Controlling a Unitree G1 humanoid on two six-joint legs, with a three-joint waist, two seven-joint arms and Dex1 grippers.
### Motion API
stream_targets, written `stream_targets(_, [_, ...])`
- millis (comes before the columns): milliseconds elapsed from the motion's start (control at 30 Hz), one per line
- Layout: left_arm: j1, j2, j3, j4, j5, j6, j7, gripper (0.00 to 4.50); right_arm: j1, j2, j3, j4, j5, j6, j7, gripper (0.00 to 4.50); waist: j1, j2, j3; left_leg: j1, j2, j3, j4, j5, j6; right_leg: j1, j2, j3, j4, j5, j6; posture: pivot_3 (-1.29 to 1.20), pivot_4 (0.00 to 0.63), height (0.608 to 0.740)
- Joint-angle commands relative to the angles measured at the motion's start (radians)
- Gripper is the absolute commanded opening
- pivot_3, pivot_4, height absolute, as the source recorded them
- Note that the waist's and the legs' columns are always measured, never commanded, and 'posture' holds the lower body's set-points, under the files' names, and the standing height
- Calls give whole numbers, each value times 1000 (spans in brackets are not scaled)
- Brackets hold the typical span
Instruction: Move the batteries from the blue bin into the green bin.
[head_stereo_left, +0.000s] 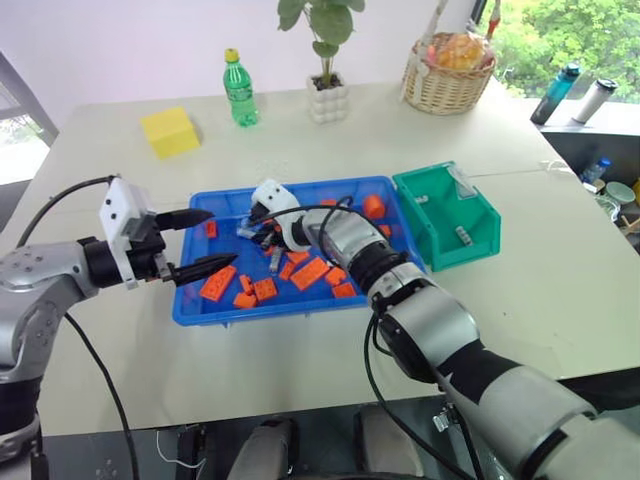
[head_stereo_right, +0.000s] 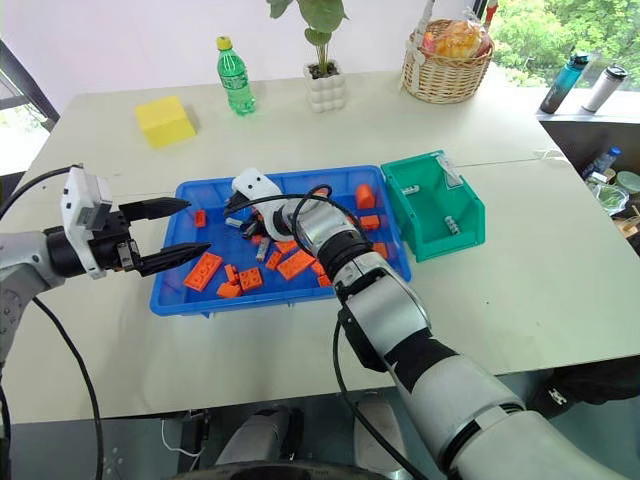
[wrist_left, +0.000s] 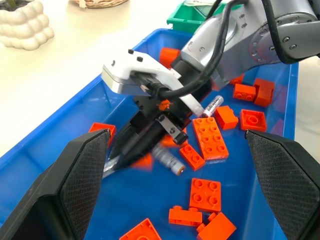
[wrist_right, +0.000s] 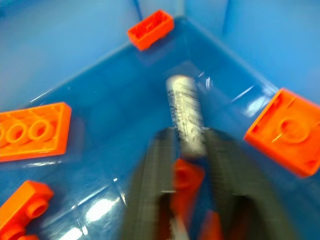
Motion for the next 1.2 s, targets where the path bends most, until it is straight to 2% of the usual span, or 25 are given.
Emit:
stream_targets(33, [-15, 0, 13, -6, -1, -20, -4, 4500, -17, -1, -14, -8, 1, -8, 1, 9, 0, 0, 0, 0, 0, 0, 0, 0, 0, 0, 0, 0, 0, 0, 0, 0, 150, 737])
stream_targets(300, [-22, -5, 0, 19, 5, -28, -18, 4500, 27, -42, -47, -204, 52, 102, 46, 9, -1, 0, 0, 0, 0, 0, 1, 0, 0, 0, -1, 0, 1, 0, 0, 0, 150, 737])
stream_targets(433, [-42, -6, -8, 39, 11, -30, -24, 4500, 36, -23, -41, -221, 51, 112, 31, 9, -1, 0, 0, 0, 0, 0, 0, 0, 0, 0, -1, 0, 1, 0, 0, 0, 150, 737])
stream_targets(533, [-46, 1, -1, 46, 12, -29, -33, 4500, 21, 2, -45, -196, 45, 94, -1, 653, -2, 0, 0, 0, 0, 0, 0, 0, 0, -1, -1, 0, 1, 0, 0, 0, 150, 737])
stream_targets(600, [-40, 9, 7, 47, 15, -31, -39, 4500, 20, 16, -44, -188, 46, 92, -7, 1596, -2, 0, 0, 0, 0, 0, 0, 0, 0, -1, -1, 0, 1, 0, 0, 0, 150, 737])
stream_targets(1200, [141, 49, 162, -32, 9, -12, -25, 4500, 70, 103, 21, -113, 5, 18, 4, 1596, 0, 0, 0, 0, 0, -1, -1, 0, 0, -2, -1, 0, 1, 0, 0, 0, 150, 737])
